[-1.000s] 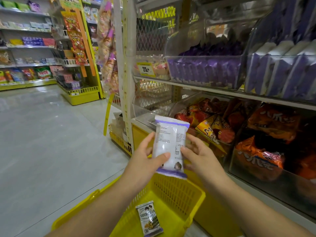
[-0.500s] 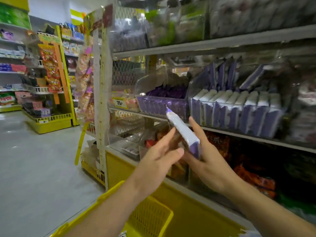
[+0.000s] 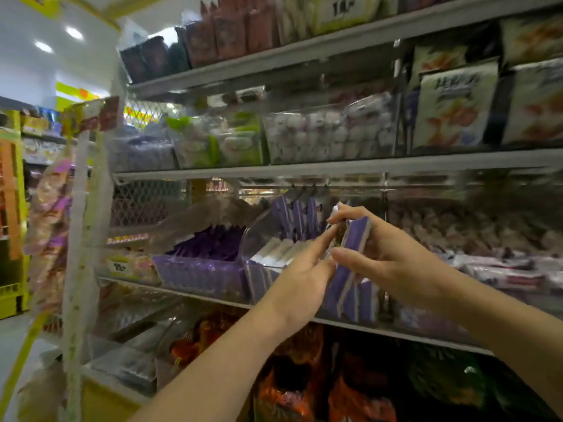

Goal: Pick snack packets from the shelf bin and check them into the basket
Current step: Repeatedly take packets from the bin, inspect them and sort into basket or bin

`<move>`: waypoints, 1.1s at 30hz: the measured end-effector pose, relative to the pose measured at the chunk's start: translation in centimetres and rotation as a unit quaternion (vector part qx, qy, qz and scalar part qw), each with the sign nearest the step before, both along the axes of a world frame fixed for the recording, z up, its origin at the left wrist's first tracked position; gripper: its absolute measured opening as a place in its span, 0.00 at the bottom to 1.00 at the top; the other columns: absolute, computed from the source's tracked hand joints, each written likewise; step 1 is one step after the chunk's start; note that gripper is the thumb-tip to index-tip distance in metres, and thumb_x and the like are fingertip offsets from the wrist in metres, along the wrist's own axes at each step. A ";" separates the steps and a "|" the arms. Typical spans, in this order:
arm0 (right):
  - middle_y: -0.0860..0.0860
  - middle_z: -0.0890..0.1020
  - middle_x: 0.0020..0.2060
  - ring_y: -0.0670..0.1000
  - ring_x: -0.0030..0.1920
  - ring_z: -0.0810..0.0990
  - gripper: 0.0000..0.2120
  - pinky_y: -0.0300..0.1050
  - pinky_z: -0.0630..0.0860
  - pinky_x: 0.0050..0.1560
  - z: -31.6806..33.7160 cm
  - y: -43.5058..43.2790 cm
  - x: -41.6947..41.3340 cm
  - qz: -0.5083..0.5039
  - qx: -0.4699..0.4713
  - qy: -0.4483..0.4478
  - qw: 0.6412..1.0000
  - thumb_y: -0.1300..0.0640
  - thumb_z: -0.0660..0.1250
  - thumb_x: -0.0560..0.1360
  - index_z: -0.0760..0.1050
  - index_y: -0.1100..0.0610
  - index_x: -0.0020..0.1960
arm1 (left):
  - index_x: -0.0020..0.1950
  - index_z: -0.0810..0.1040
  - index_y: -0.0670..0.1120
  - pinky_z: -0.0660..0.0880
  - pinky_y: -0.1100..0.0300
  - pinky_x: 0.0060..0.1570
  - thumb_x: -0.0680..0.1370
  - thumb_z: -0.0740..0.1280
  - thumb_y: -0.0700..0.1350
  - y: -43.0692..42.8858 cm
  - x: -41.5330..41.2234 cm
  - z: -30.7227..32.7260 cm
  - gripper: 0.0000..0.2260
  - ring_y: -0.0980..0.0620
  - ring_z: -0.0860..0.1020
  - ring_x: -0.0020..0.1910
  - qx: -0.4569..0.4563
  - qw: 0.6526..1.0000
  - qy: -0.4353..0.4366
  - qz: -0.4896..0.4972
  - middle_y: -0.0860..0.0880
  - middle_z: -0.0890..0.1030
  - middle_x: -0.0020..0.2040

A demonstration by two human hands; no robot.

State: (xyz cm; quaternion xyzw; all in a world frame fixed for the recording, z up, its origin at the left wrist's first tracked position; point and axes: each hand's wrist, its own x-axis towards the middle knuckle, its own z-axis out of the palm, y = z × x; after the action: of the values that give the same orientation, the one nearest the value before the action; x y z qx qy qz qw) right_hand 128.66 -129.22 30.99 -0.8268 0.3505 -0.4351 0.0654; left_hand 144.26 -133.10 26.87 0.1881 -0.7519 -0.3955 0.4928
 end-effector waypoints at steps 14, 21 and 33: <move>0.40 0.76 0.46 0.37 0.43 0.75 0.11 0.29 0.69 0.40 6.9 -11.4 -6.6 -0.252 -0.059 0.177 0.950 0.44 0.66 0.73 0.69 0.45 0.52 | 0.68 0.69 0.56 0.72 0.53 0.58 0.79 0.59 0.47 -12.0 -3.5 8.9 0.18 0.47 0.74 0.63 -0.371 0.741 -0.399 0.393 0.51 0.74 0.64; 0.43 0.77 0.54 0.47 0.53 0.76 0.12 0.44 0.74 0.54 7.4 -15.1 -7.3 -0.235 0.007 0.183 0.954 0.47 0.66 0.73 0.68 0.41 0.55 | 0.74 0.63 0.48 0.64 0.47 0.66 0.79 0.65 0.47 -16.2 -7.6 11.5 0.24 0.41 0.68 0.69 -0.452 0.571 -0.567 0.385 0.44 0.69 0.72; 0.54 0.80 0.56 0.53 0.55 0.78 0.14 0.51 0.74 0.59 8.5 -18.1 -5.2 -0.178 0.031 0.284 0.942 0.54 0.65 0.77 0.75 0.55 0.61 | 0.66 0.73 0.48 0.70 0.54 0.59 0.75 0.68 0.39 -19.5 -7.1 11.4 0.20 0.42 0.74 0.63 -0.365 0.725 -0.478 0.337 0.44 0.76 0.65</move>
State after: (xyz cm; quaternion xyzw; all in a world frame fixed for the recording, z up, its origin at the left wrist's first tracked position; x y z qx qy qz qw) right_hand 123.41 -147.34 39.49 -0.8379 0.5091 -0.1755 -0.0893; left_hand 137.12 -152.56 38.28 0.3990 -0.8612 0.2433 0.2001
